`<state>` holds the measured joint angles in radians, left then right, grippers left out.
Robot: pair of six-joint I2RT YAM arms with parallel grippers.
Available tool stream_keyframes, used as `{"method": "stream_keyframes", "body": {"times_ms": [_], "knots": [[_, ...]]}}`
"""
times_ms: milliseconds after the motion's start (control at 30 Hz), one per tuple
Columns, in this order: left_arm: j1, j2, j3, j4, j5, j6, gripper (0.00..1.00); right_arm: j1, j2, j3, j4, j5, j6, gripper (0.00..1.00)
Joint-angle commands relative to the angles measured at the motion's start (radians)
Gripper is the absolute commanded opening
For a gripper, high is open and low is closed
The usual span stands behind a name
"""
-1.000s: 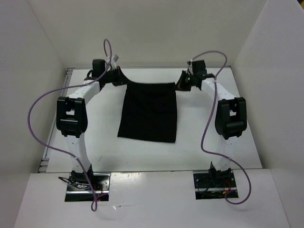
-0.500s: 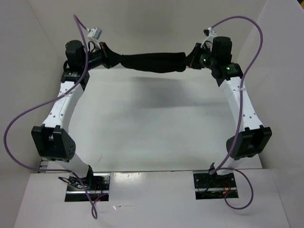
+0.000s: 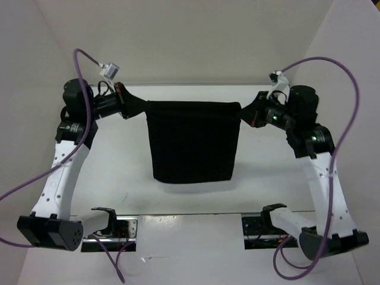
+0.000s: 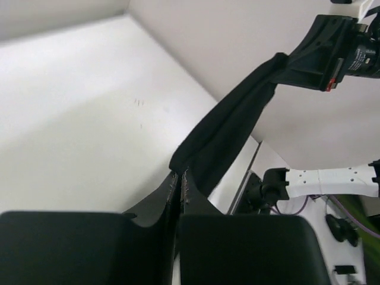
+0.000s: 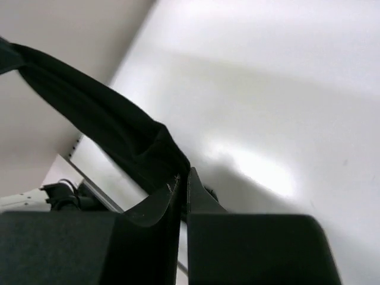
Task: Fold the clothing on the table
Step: Fold the skirt
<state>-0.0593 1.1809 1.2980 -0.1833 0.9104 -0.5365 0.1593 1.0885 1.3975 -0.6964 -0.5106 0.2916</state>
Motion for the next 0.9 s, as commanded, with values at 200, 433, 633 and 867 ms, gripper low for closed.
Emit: {"method": "stream_keyframes", "body": {"times_ms": [200, 433, 633, 867], "knots": [[0.018, 0.135, -0.043, 0.122, -0.100, 0.007, 0.00, -0.006, 0.259, -0.009, 0.117, -0.008, 0.032, 0.05], [0.018, 0.558, 0.062, 0.223, -0.140, -0.006, 0.00, -0.006, 0.625, 0.102, 0.184, 0.040, 0.041, 0.03], [0.018, 0.730, 0.188, 0.347, -0.122, -0.083, 0.00, -0.006, 0.777, 0.214, 0.204, 0.073, 0.041, 0.03], [0.018, 0.830, 0.267, 0.337, -0.131, -0.102, 0.00, -0.006, 0.797, 0.236, 0.222, 0.083, 0.032, 0.03]]}}
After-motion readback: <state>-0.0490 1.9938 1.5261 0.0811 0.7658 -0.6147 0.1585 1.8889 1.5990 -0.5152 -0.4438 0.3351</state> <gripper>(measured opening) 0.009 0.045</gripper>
